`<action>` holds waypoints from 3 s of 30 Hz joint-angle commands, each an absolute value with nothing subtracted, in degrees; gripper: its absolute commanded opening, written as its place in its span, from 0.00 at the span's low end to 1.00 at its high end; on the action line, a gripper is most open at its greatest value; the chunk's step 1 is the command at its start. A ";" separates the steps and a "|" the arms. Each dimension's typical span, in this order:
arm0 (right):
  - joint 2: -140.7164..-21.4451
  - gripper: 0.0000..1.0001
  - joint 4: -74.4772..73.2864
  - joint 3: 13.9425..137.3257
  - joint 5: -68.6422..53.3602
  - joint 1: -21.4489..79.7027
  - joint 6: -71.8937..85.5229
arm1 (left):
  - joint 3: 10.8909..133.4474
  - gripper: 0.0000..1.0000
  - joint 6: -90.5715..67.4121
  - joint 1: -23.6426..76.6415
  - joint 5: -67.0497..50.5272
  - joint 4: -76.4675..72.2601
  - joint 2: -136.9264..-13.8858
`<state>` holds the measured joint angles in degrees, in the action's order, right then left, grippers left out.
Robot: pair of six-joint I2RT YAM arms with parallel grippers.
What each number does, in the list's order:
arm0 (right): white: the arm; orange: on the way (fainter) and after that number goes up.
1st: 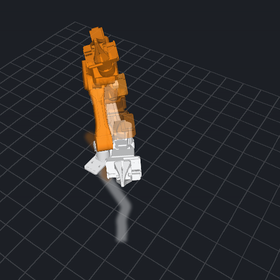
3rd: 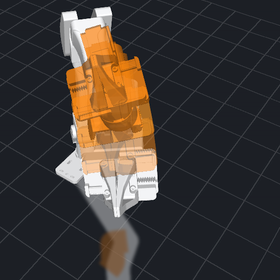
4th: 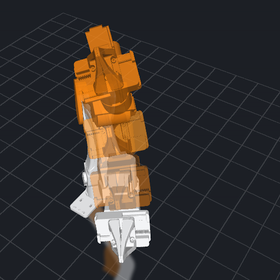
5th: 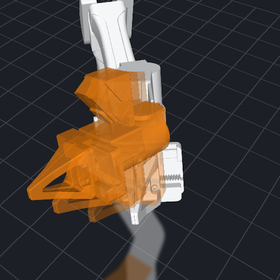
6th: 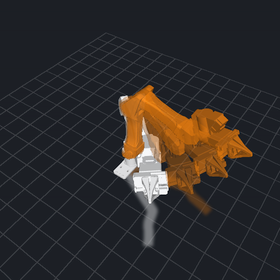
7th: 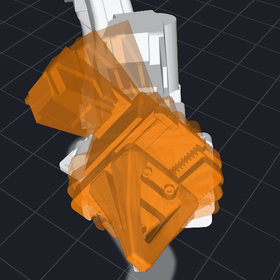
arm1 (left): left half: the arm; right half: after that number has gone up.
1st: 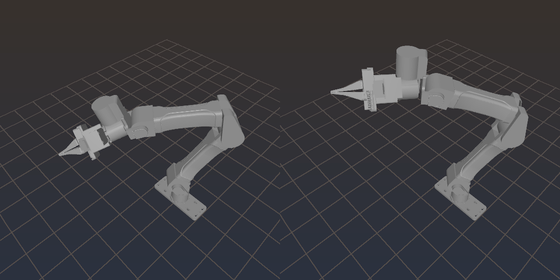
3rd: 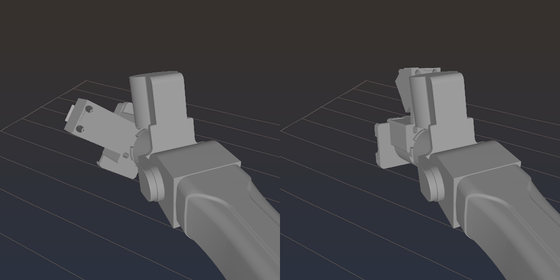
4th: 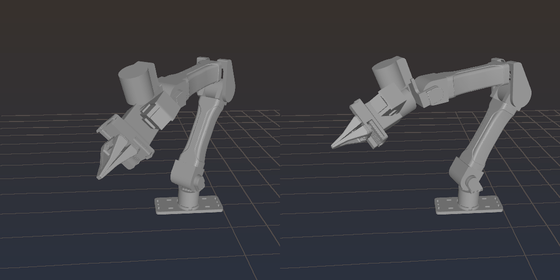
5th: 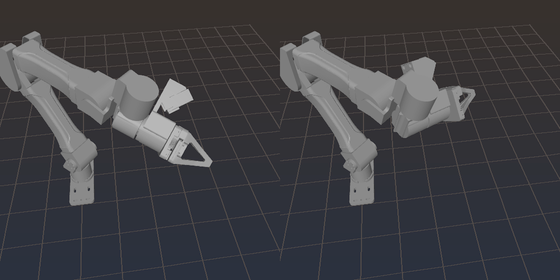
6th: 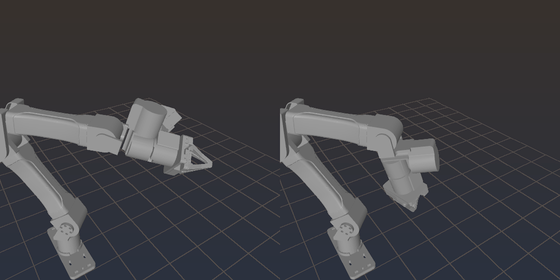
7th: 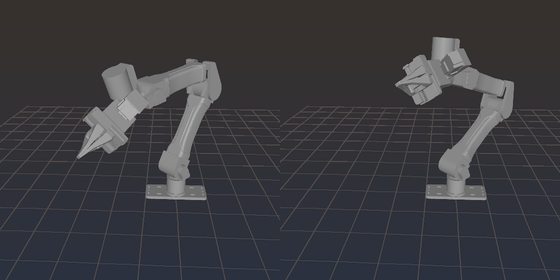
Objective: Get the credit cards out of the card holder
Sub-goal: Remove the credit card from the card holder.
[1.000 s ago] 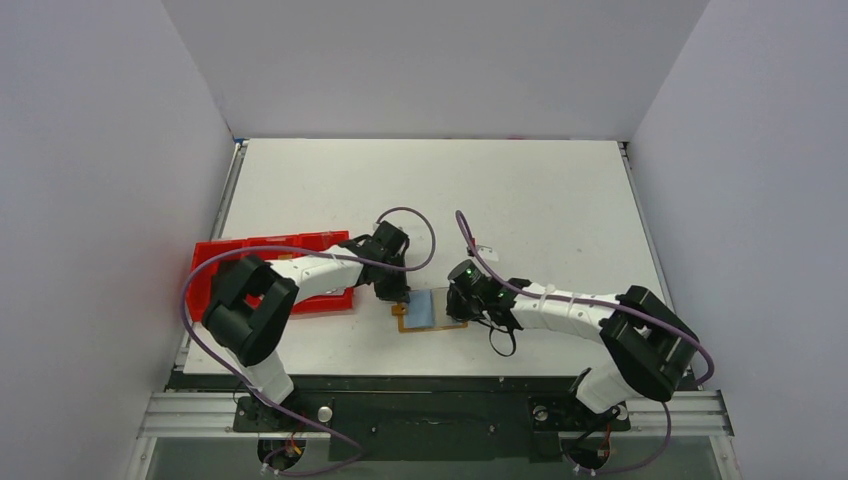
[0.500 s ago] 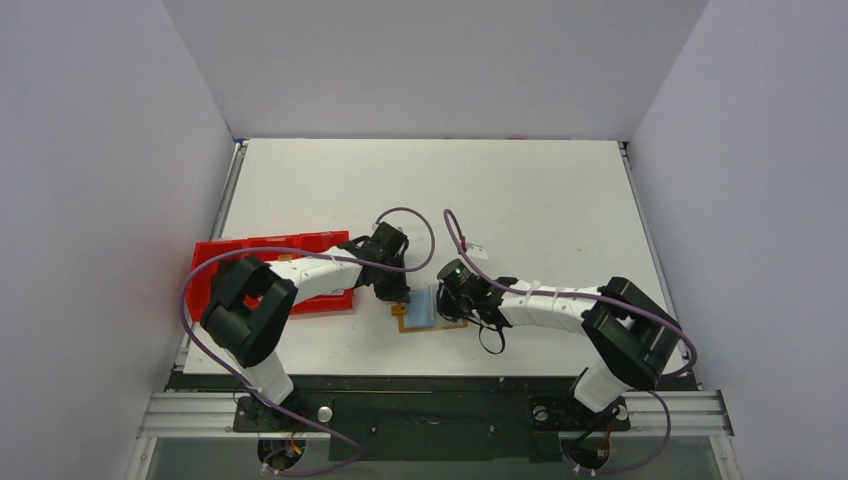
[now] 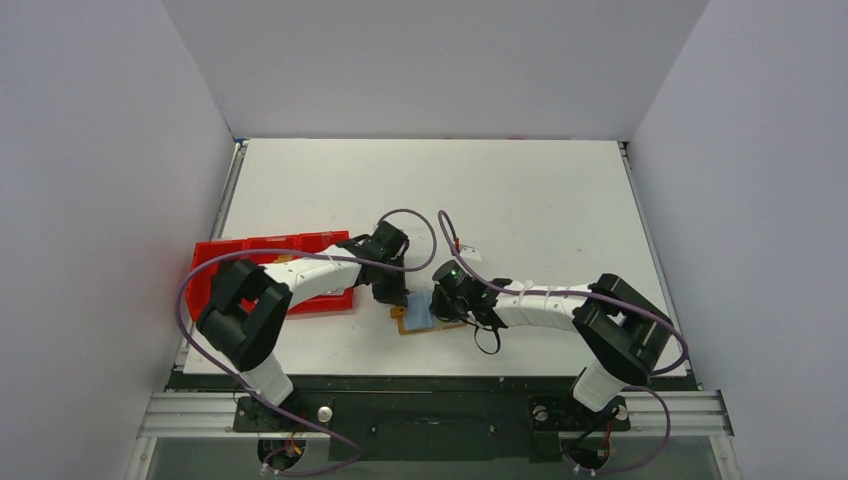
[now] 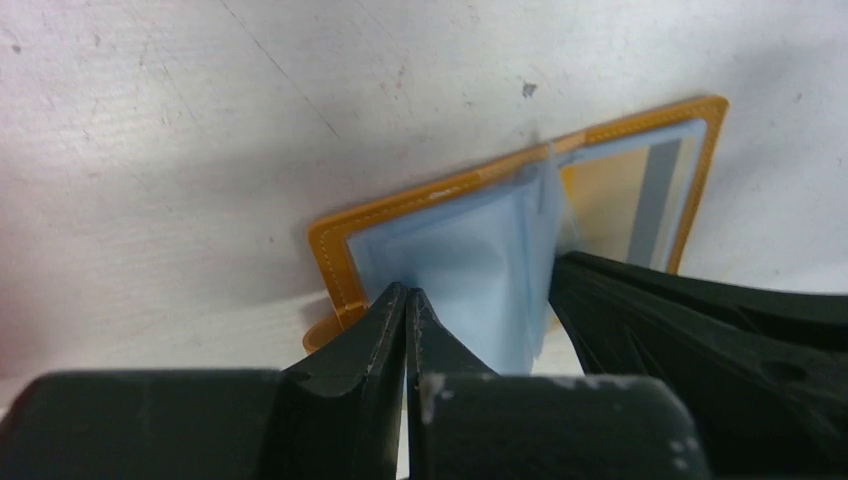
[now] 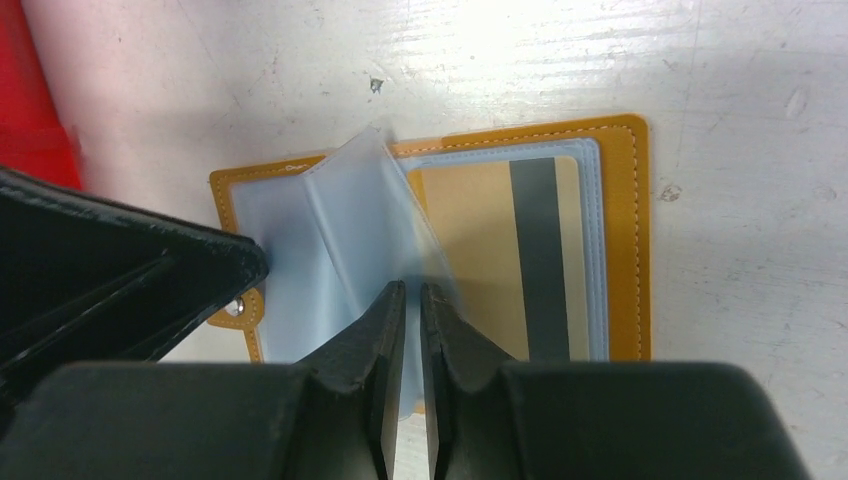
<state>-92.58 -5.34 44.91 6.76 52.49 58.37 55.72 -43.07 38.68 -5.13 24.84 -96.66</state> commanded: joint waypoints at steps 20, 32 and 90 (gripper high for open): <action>-91.23 0.04 2.39 39.78 3.43 51.37 60.82 | 61.43 0.01 -44.90 38.57 -14.54 19.77 -103.15; -86.48 0.08 -0.60 40.12 3.87 50.10 59.57 | 59.39 0.00 -43.39 38.15 -11.76 20.14 -104.42; -87.47 0.14 1.24 37.23 -3.29 48.50 58.33 | 58.34 0.00 -41.97 37.21 -14.58 18.10 -104.03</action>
<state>-87.35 -0.27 37.93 -3.14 48.10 58.06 58.43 -43.79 37.39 -17.30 18.04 -103.63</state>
